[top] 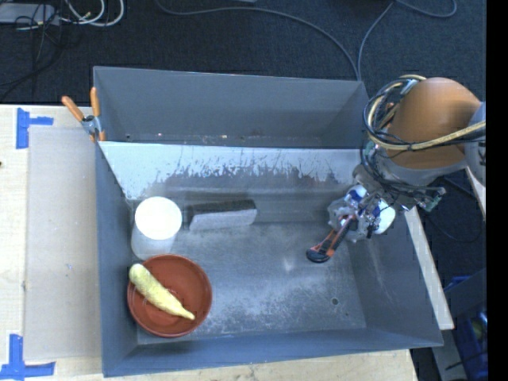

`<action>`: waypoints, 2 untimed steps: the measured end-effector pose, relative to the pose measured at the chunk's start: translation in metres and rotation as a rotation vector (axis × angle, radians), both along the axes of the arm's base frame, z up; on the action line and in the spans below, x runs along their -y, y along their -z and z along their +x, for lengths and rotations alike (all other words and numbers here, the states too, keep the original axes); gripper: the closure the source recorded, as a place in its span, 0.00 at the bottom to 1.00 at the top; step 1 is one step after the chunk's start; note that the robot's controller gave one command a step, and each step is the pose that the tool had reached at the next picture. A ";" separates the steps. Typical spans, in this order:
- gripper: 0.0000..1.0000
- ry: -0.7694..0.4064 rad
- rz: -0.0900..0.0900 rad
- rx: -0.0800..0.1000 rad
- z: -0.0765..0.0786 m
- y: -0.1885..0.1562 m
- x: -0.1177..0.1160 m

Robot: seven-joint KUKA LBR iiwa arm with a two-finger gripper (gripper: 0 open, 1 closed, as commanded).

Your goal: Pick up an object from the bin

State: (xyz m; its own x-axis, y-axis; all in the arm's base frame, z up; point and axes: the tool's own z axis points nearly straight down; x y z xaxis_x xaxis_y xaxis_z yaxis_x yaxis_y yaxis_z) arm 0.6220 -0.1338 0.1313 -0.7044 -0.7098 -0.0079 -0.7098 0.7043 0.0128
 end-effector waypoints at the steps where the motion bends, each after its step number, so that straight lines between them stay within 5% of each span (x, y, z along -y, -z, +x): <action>1: 1.00 0.002 0.001 0.002 0.001 -0.006 -0.001; 2: 1.00 0.003 0.002 0.001 0.000 -0.023 -0.002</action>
Offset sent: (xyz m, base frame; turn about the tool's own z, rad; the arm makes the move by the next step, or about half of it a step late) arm 0.0005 0.0003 0.0299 0.0010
